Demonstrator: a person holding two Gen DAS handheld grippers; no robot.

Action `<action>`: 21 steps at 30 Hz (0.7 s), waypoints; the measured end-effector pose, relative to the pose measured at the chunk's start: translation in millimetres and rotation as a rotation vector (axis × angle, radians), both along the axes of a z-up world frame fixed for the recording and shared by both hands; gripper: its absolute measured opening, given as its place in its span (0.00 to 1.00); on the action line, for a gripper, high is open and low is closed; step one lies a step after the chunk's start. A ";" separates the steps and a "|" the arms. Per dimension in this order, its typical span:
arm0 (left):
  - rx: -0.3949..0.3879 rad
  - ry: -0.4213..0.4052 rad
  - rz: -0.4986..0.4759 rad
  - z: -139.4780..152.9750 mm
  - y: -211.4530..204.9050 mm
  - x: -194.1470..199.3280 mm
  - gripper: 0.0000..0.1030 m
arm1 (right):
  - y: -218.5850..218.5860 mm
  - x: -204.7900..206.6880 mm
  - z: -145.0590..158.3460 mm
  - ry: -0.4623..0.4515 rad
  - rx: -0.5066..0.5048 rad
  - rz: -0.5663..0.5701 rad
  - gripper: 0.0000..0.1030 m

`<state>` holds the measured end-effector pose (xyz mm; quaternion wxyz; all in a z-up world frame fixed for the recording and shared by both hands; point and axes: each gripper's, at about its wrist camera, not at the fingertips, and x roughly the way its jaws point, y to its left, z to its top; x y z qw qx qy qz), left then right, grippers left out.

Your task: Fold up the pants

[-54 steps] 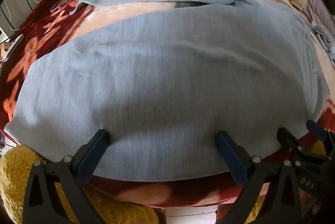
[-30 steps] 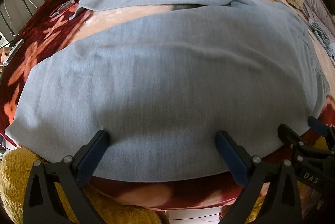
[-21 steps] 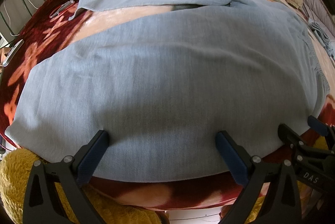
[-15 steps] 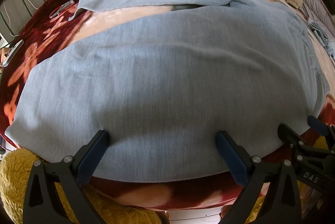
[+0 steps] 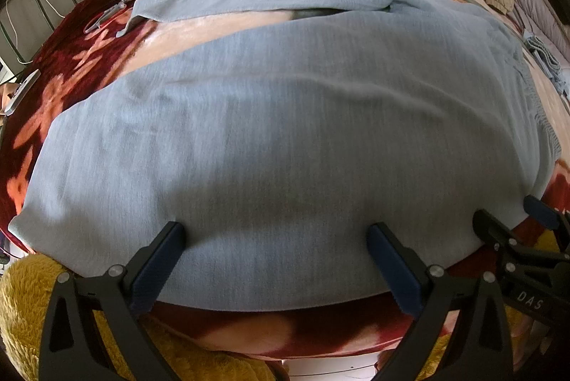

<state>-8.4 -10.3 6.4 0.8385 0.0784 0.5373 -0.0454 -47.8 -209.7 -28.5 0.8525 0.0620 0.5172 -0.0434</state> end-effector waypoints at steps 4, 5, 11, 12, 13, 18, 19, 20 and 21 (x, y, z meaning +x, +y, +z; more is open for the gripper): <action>0.000 0.000 0.000 1.3 -0.9 1.2 1.00 | 0.0 0.0 -0.1 0.000 0.000 0.000 1.00; 0.000 0.000 0.000 1.4 -1.0 1.3 1.00 | 0.0 -0.1 -0.1 0.000 0.000 0.000 1.00; 0.000 -0.002 -0.001 0.9 -0.6 0.4 1.00 | -0.1 -0.2 -0.3 -0.001 0.000 0.000 1.00; 0.000 -0.002 -0.001 1.0 -0.6 0.3 1.00 | -0.1 -0.2 -0.3 0.000 0.000 0.000 1.00; 0.000 -0.003 -0.001 1.0 -0.8 0.3 1.00 | -0.1 -0.2 -0.3 -0.001 0.000 0.000 1.00; 0.001 -0.005 -0.002 0.8 -0.5 -0.3 1.00 | -1.1 1.6 0.0 0.003 0.001 -0.001 1.00; 0.002 -0.005 -0.002 1.1 -0.6 0.0 1.00 | -1.4 2.6 0.0 0.004 0.002 -0.001 1.00; 0.002 -0.005 -0.002 1.8 -1.2 0.7 1.00 | -1.8 3.3 0.0 0.006 0.003 -0.002 1.00; 0.003 -0.005 -0.001 2.3 -1.6 1.4 1.00 | -1.9 3.4 0.1 0.008 0.004 -0.002 1.00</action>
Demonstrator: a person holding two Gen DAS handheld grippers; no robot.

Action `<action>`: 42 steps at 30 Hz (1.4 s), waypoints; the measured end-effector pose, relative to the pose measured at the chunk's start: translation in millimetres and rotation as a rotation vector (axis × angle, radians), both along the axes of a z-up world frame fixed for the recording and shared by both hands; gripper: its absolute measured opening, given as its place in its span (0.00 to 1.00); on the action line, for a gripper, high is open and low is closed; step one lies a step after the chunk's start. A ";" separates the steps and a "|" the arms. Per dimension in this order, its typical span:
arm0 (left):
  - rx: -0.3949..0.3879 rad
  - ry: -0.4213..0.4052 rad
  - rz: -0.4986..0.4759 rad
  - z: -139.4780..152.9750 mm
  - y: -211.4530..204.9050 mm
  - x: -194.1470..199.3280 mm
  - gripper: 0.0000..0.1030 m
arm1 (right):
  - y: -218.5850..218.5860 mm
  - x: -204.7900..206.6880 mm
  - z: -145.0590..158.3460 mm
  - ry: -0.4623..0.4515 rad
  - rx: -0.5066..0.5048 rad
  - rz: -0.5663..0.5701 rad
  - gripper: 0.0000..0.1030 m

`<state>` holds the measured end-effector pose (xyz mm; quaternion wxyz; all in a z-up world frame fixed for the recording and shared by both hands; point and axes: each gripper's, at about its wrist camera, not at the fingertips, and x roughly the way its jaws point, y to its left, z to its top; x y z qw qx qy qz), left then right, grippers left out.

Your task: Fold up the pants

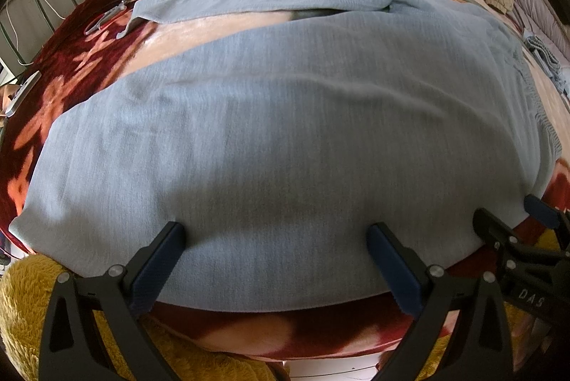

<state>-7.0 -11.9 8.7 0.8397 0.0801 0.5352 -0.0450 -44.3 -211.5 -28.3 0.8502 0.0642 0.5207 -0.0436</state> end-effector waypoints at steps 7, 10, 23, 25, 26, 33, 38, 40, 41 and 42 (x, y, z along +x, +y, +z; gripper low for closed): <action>0.003 -0.002 -0.001 1.7 -1.4 3.7 1.00 | -3.9 6.6 0.8 0.011 0.006 -0.006 1.00; 0.000 -0.004 -0.006 -0.2 1.1 3.4 1.00 | -5.0 8.4 3.5 0.012 0.013 -0.006 1.00; -0.027 -0.074 -0.095 25.0 5.3 14.3 0.99 | -62.7 7.9 51.6 -0.069 0.176 -0.056 0.81; -0.025 -0.103 -0.117 34.6 4.2 23.1 0.99 | -77.9 12.7 60.9 -0.098 0.158 -0.064 0.81; -0.026 -0.114 -0.124 39.1 3.5 29.2 0.99 | -85.3 14.1 64.8 -0.109 0.137 -0.070 0.81; -0.083 -0.110 -0.137 53.9 1.3 73.1 0.99 | -146.3 29.9 71.2 -0.121 0.066 -0.138 0.81; -0.153 -0.081 -0.167 55.8 -6.8 103.1 0.99 | -187.5 49.0 62.9 -0.110 0.121 -0.205 0.81; -0.167 -0.072 -0.188 54.6 -13.9 111.2 0.99 | -197.4 57.5 59.3 -0.110 0.148 -0.220 0.81; -0.173 -0.069 -0.204 53.5 -18.2 115.3 0.99 | -200.7 61.2 58.4 -0.110 0.159 -0.219 0.81; -0.174 -0.064 -0.218 52.0 -23.1 119.9 0.99 | -202.0 65.1 57.4 -0.111 0.166 -0.214 0.81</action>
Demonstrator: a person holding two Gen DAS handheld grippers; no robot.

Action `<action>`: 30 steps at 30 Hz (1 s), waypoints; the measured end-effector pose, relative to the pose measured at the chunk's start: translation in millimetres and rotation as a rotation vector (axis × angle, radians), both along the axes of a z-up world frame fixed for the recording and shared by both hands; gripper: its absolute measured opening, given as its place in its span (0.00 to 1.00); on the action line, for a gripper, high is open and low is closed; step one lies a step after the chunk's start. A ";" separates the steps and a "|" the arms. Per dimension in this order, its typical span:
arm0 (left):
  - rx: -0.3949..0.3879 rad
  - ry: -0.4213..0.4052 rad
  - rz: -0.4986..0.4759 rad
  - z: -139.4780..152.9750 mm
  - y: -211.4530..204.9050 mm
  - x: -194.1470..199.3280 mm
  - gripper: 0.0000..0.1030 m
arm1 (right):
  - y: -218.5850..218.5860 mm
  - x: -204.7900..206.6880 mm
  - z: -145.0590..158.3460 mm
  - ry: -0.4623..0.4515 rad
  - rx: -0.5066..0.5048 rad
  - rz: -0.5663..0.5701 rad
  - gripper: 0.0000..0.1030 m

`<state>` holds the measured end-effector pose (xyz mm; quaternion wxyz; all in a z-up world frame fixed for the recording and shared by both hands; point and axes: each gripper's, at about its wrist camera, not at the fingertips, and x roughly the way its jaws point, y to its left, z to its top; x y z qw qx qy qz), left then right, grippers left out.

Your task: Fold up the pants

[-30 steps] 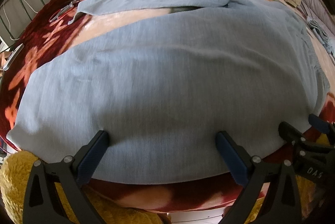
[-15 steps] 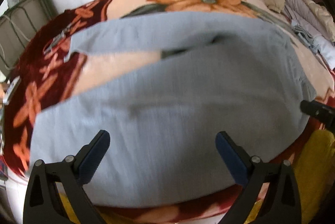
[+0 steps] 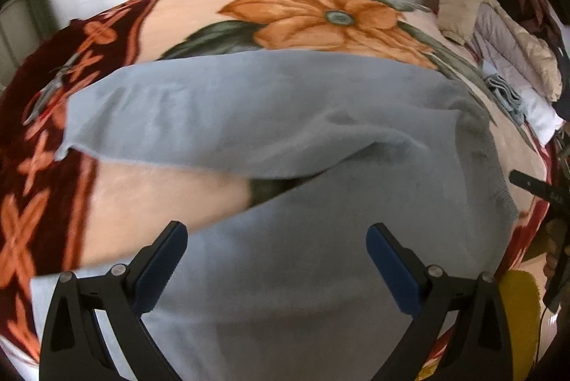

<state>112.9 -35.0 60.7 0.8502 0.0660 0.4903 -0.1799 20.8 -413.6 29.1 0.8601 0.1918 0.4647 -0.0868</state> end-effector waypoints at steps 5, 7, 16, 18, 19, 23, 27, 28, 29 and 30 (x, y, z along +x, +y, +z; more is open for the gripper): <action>-0.022 0.029 -0.050 -10.7 -17.8 18.5 0.99 | 4.5 25.7 -2.5 -0.013 0.009 0.066 0.81; -0.043 0.056 -0.064 -16.3 -23.5 24.7 0.97 | 9.6 36.1 -4.2 -0.009 0.005 0.092 0.81; -0.077 0.092 -0.133 -30.1 -61.9 33.3 0.60 | 17.1 56.2 -8.7 -0.007 -0.040 0.089 0.28; -0.092 0.092 -0.158 -28.7 -72.6 35.5 0.21 | 7.8 52.0 -4.0 -0.041 0.006 0.083 0.12; -0.100 0.093 -0.163 -27.2 -77.6 36.8 0.17 | 2.4 49.5 0.3 -0.058 0.013 0.072 0.10; -0.125 0.053 -0.160 -15.1 -92.1 46.5 0.06 | -10.3 43.8 17.6 -0.101 -0.055 0.013 0.09; -0.169 0.015 -0.170 0.1 -111.0 59.2 0.06 | -30.0 45.7 24.5 -0.098 -0.102 -0.057 0.09; -0.163 0.008 -0.180 1.7 -117.7 62.0 0.06 | -34.9 46.9 23.7 -0.095 -0.104 -0.069 0.09; -0.151 0.001 -0.193 1.8 -126.6 64.5 0.06 | -39.5 49.4 21.3 -0.088 -0.093 -0.071 0.09; -0.135 -0.003 -0.202 0.6 -134.7 67.1 0.06 | -43.5 51.6 17.8 -0.075 -0.077 -0.065 0.10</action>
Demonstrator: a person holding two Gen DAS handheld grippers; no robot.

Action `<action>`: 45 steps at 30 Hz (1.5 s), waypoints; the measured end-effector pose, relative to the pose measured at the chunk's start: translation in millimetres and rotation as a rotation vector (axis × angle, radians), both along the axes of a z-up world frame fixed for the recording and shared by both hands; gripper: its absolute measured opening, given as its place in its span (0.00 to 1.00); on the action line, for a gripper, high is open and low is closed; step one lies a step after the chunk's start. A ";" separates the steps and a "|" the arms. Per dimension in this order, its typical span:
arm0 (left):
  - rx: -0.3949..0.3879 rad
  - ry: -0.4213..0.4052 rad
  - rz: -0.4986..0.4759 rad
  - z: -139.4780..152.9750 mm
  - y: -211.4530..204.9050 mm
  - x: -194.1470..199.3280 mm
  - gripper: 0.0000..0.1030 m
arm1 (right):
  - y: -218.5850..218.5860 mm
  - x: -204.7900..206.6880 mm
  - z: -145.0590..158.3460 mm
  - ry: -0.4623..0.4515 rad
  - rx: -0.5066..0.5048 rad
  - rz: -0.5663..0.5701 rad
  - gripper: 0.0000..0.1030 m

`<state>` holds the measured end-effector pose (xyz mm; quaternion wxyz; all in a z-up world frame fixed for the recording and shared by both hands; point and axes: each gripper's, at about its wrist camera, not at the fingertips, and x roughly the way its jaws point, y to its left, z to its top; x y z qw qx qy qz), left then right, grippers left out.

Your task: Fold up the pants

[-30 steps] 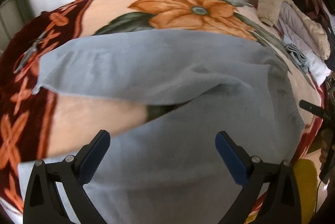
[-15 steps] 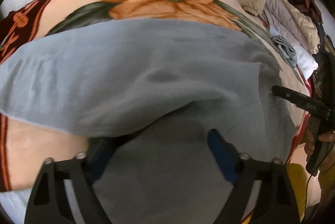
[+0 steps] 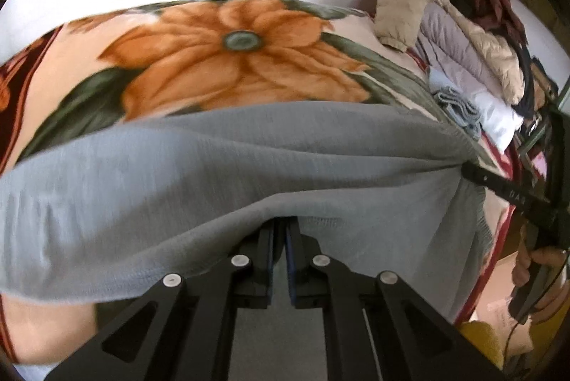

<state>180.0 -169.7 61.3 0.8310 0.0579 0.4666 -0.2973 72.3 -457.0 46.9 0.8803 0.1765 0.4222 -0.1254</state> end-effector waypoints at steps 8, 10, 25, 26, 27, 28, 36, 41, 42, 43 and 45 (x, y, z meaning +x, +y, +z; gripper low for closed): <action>0.093 0.046 0.001 -18.6 1.9 -8.8 0.27 | -15.8 -25.8 -11.1 0.032 0.060 0.000 0.32; 0.099 0.036 0.003 -12.4 20.4 -20.7 0.37 | -16.5 -43.6 -7.4 0.033 0.033 -0.005 0.35; 0.267 0.158 0.417 -1.7 259.5 -101.6 0.57 | -21.1 -107.6 -47.0 0.086 0.308 -0.051 0.38; 0.267 0.180 0.424 -3.0 266.6 -103.4 0.57 | -18.9 -106.2 -48.7 0.086 0.317 -0.053 0.38; 0.270 0.199 0.428 -4.7 274.0 -105.5 0.57 | -16.8 -104.3 -49.9 0.090 0.309 -0.058 0.38; 0.277 0.211 0.431 -6.2 280.6 -107.3 0.57 | -13.8 -102.3 -50.0 0.096 0.279 -0.063 0.37; 0.351 0.248 0.479 -21.3 295.8 -107.5 0.68 | -13.4 -109.0 -52.1 0.175 0.171 -0.099 0.19; 0.347 0.254 0.502 -19.7 301.3 -106.8 0.73 | -16.3 -104.0 -44.4 0.205 0.176 -0.073 0.23; 0.348 0.250 0.501 -17.7 301.2 -105.5 0.73 | -16.9 -102.5 -39.6 0.207 0.176 -0.070 0.26; 0.352 0.243 0.499 -14.4 300.4 -104.0 0.73 | -16.1 -99.3 -31.4 0.202 0.158 -0.060 0.26; 0.358 0.223 0.489 -7.0 298.6 -96.1 0.73 | -13.1 -92.8 -14.7 0.188 0.097 -0.036 0.28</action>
